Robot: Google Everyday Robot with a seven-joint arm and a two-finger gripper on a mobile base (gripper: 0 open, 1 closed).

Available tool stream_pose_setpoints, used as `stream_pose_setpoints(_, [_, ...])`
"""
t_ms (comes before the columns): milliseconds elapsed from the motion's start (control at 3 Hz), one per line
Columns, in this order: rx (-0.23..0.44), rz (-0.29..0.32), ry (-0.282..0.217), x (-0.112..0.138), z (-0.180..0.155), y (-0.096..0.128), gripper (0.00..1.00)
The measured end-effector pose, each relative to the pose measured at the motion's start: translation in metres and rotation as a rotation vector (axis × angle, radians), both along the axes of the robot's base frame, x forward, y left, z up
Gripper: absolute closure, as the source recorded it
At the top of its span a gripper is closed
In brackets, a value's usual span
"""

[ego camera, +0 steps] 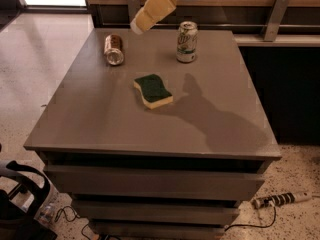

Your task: Place orange can upright

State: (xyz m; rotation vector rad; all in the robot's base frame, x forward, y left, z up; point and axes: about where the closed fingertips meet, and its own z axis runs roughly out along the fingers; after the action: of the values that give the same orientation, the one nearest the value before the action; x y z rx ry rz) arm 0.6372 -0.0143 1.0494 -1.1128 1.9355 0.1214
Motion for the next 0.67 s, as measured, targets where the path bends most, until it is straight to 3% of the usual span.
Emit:
stream_pose_setpoints(333, [-0.006, 0.001, 0.028, 0.018, 0.001, 0.008, 0.00])
stream_pose_setpoints(667, [-0.047, -0.024, 0.091, 0.051, -0.006, 0.022, 0.00])
